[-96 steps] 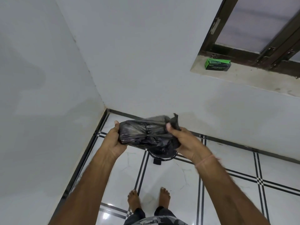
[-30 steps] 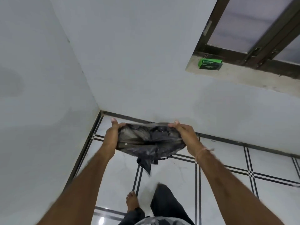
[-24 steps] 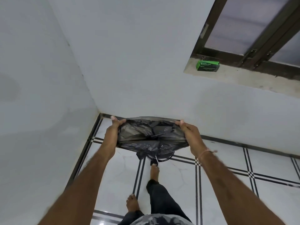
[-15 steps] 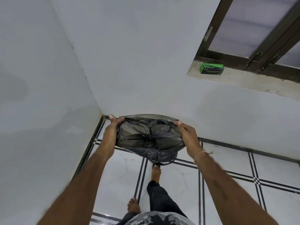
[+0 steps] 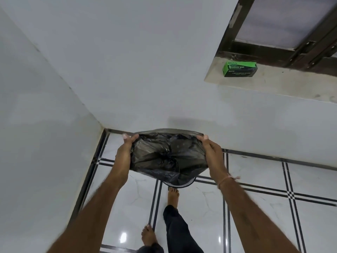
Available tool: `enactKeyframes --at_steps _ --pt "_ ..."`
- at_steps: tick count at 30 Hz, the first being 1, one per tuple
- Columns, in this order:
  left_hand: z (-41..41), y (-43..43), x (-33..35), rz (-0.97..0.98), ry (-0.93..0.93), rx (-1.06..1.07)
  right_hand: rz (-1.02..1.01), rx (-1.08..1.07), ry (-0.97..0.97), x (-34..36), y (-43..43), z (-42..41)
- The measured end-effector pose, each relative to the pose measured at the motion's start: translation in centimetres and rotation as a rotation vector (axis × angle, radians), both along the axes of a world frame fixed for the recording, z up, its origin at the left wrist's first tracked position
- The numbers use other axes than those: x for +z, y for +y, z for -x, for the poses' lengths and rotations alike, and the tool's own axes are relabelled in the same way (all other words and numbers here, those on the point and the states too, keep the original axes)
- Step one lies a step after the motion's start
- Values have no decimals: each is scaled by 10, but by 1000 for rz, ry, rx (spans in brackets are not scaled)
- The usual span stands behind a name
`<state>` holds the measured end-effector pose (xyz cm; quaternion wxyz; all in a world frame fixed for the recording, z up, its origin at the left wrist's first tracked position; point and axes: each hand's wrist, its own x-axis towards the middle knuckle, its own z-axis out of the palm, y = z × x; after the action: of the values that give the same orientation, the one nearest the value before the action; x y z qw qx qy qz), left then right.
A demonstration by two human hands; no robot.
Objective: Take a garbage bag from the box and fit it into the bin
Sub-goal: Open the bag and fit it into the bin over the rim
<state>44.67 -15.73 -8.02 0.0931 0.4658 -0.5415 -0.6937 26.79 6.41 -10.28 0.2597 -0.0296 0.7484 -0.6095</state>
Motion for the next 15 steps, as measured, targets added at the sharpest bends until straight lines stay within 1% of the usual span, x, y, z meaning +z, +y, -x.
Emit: enactKeyframes --at_steps 4,7,10,13,15 --pt "26 8 -47 -74 -91 -17 -41 -60 -83 -40 11 16" --pt "40 18 -90 -142 -151 3 -80 -74 -83 -74 17 21" --pt "49 26 -139 -137 -169 -34 -114 -78 -67 -115 19 22" --pt "61 33 -199 -142 -187 -61 -151 -104 -62 -171 17 24" --pt "68 35 -238 -113 -191 -84 -186 -107 -73 -210 17 28"
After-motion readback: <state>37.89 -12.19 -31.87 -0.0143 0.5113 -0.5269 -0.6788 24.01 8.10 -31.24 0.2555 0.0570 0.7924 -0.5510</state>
